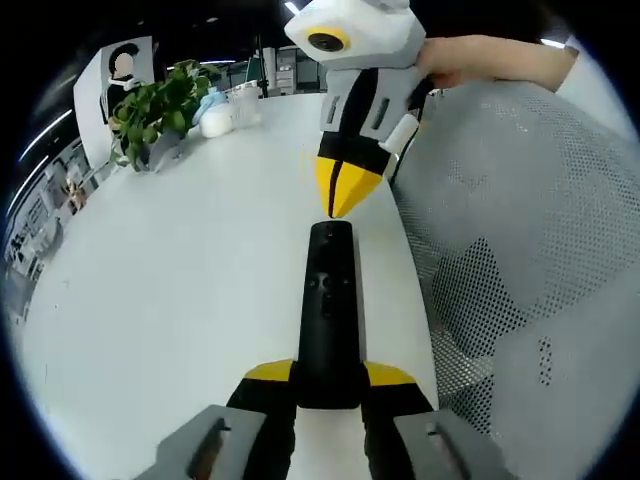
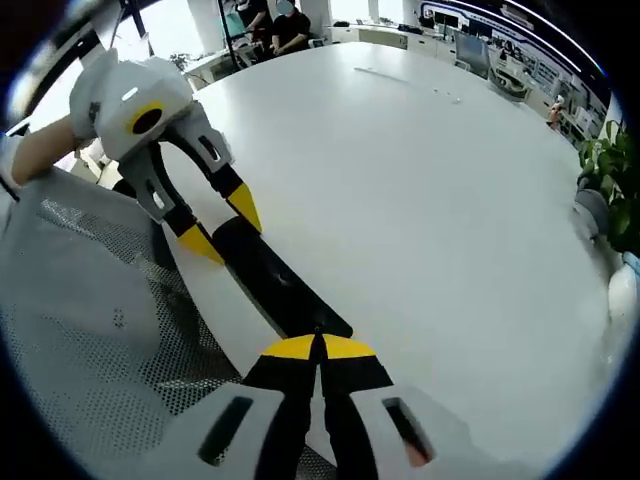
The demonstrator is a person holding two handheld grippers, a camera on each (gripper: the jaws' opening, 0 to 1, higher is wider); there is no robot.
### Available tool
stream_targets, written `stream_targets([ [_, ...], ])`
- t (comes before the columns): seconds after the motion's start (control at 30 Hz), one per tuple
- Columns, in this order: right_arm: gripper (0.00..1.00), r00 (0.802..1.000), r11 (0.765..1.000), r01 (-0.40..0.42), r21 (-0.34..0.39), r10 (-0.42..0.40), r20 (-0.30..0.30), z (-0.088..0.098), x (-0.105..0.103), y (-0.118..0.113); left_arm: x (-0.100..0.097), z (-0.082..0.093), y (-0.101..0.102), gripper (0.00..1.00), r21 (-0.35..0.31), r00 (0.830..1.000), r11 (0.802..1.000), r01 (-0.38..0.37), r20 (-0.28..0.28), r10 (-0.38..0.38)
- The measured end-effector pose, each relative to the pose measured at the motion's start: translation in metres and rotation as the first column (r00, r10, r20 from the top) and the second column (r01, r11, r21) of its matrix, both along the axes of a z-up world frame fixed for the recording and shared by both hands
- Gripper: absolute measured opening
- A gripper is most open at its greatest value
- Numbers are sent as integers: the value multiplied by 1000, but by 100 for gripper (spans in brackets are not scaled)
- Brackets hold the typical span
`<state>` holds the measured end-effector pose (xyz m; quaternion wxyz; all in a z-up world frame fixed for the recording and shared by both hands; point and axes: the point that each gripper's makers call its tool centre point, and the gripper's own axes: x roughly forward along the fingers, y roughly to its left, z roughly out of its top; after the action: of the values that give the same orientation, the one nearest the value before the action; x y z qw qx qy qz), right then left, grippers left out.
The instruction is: Press the specified remote control buttons in sequence, fully releasing each button before pressing the next.
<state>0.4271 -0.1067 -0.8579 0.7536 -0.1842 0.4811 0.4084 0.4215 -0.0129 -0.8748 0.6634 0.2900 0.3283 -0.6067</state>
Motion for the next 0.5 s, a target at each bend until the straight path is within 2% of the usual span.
stream_targets([
  [0.13, 0, 997, 991, -78, -105, 78, 1, -12, -6, -8, 0, 0, 0, 24, 1, 1000, 1000, 0, -1, 0],
  [0.4, 0, 996, 991, -86, -102, 89, 17, -8, -3, -6, 0, 0, 0, 24, 4, 1000, 1000, 5, -1, -5],
  [0.5, 0, 994, 993, -70, -96, 77, 72, -2, 9, -4, 0, 0, 0, 24, 3, 1000, 1000, 2, -2, -2],
])
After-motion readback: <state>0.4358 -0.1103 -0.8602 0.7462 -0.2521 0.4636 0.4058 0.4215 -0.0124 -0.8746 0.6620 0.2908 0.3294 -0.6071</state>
